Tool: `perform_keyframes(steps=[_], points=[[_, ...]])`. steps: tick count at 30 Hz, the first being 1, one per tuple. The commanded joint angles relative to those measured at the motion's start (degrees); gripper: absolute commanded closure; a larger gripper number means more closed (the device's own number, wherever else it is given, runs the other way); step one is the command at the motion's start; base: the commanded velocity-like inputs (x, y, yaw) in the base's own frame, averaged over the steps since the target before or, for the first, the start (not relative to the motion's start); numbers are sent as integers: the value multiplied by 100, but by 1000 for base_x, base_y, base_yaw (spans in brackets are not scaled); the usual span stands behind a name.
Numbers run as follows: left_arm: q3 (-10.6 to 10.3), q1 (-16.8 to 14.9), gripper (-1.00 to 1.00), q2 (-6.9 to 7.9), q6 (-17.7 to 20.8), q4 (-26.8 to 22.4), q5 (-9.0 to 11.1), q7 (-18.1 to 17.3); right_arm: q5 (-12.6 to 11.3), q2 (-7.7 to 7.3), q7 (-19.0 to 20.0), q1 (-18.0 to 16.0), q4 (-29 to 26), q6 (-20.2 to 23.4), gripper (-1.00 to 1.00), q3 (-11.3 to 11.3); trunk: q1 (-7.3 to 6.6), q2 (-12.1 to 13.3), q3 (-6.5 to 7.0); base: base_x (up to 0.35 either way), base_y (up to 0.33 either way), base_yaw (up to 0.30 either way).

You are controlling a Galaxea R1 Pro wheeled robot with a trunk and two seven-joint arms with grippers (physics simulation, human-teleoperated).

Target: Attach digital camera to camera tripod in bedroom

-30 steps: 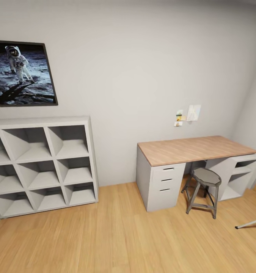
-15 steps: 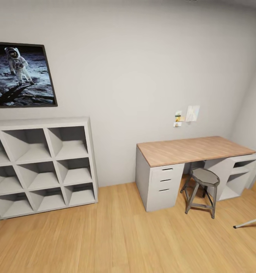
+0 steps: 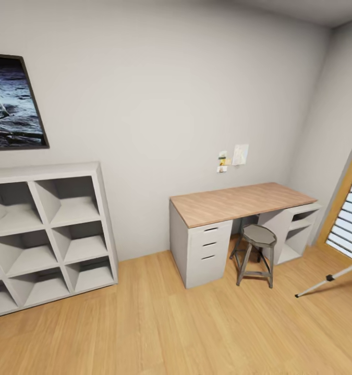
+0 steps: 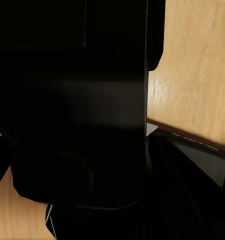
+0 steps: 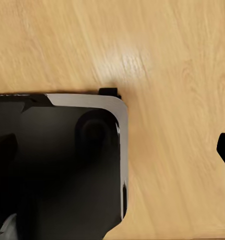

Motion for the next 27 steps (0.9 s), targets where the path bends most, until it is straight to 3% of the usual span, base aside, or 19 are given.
perform_keyframes(steps=[1, 10, 27], points=[[-50, -2, 100, -3, -14, 0, 40, 1, 29, -6, 5, -8, 18, -29, -100, -49, 2, -10, -11, 0, 0, -290], [-31, 1, 100, -34, -35, 0, 74, -3, -414, -44, -235, -5, 18, -44, -100, -45, 2, -10, -11, 0, 0, -290], [-32, -1, 100, -55, -37, 0, 83, 11, -452, -53, -293, -5, 16, -65, -100, -28, 2, -10, -11, 8, 0, -294]])
